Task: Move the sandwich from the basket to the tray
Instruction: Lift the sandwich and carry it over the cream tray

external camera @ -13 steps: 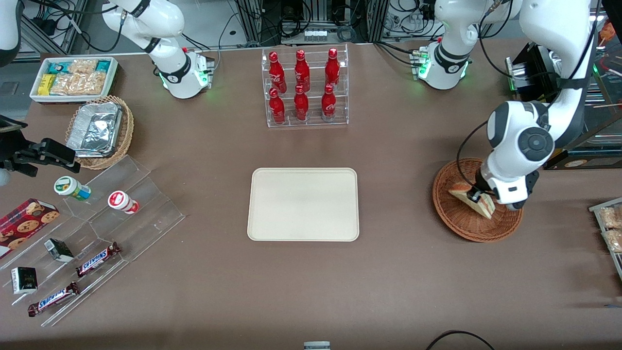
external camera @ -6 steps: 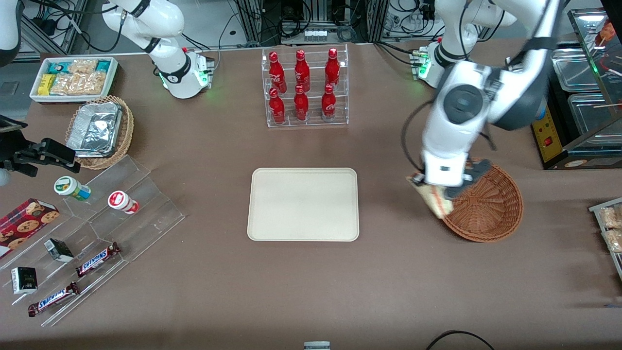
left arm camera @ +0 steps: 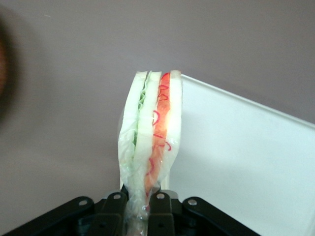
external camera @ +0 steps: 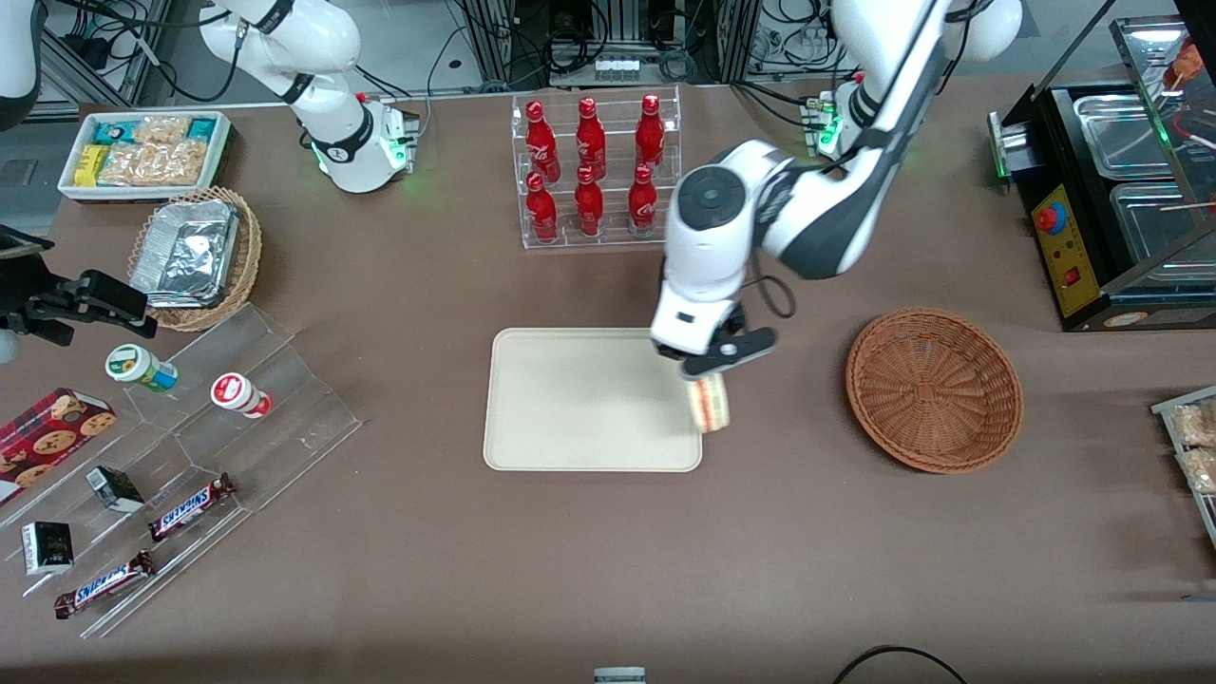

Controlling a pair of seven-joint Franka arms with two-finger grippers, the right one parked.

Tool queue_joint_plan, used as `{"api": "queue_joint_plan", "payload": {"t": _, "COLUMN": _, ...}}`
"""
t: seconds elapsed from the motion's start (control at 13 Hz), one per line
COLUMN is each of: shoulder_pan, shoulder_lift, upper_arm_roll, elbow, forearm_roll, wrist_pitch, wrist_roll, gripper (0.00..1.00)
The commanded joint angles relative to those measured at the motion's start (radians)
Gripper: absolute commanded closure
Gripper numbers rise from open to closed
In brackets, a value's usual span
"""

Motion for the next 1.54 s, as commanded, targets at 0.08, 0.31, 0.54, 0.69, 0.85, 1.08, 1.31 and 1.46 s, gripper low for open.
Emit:
{"api": "queue_joint_plan", "payload": {"t": 0.08, "shoulder_pan": -0.049, "shoulder_lift": 0.065, "upper_arm_roll": 0.016, "elbow": 0.039, "forearm_roll": 0.001, "wrist_pitch": 0.033, "wrist_roll": 0.100, "gripper": 1.00}}
{"api": "queue_joint_plan", "payload": {"t": 0.31, "shoulder_pan": -0.065, "shoulder_lift": 0.100, "upper_arm_roll": 0.015, "elbow": 0.039, "forearm_roll": 0.000, "wrist_pitch": 0.038, "wrist_roll": 0.155, "gripper": 1.00}}
{"api": "queue_joint_plan", "payload": {"t": 0.54, "shoulder_pan": -0.077, "shoulder_lift": 0.140, "upper_arm_roll": 0.015, "elbow": 0.038, "forearm_roll": -0.003, "wrist_pitch": 0.097, "wrist_roll": 0.195, "gripper": 1.00}}
{"api": "queue_joint_plan", "payload": {"t": 0.69, "shoulder_pan": -0.081, "shoulder_lift": 0.172, "upper_arm_roll": 0.015, "elbow": 0.039, "forearm_roll": -0.002, "wrist_pitch": 0.127, "wrist_roll": 0.197, "gripper": 1.00}}
{"api": "queue_joint_plan", "payload": {"t": 0.85, "shoulder_pan": -0.089, "shoulder_lift": 0.195, "upper_arm_roll": 0.016, "elbow": 0.039, "forearm_roll": 0.001, "wrist_pitch": 0.157, "wrist_roll": 0.198, "gripper": 0.99}}
{"api": "queue_joint_plan", "payload": {"t": 1.08, "shoulder_pan": -0.095, "shoulder_lift": 0.211, "upper_arm_roll": 0.016, "elbow": 0.038, "forearm_roll": 0.004, "wrist_pitch": 0.165, "wrist_roll": 0.198, "gripper": 0.98}}
{"api": "queue_joint_plan", "payload": {"t": 1.31, "shoulder_pan": -0.094, "shoulder_lift": 0.214, "upper_arm_roll": 0.016, "elbow": 0.039, "forearm_roll": 0.006, "wrist_pitch": 0.165, "wrist_roll": 0.198, "gripper": 0.44}}
{"api": "queue_joint_plan", "payload": {"t": 1.46, "shoulder_pan": -0.086, "shoulder_lift": 0.202, "upper_arm_roll": 0.021, "elbow": 0.039, "forearm_roll": 0.004, "wrist_pitch": 0.159, "wrist_roll": 0.188, "gripper": 0.00}}
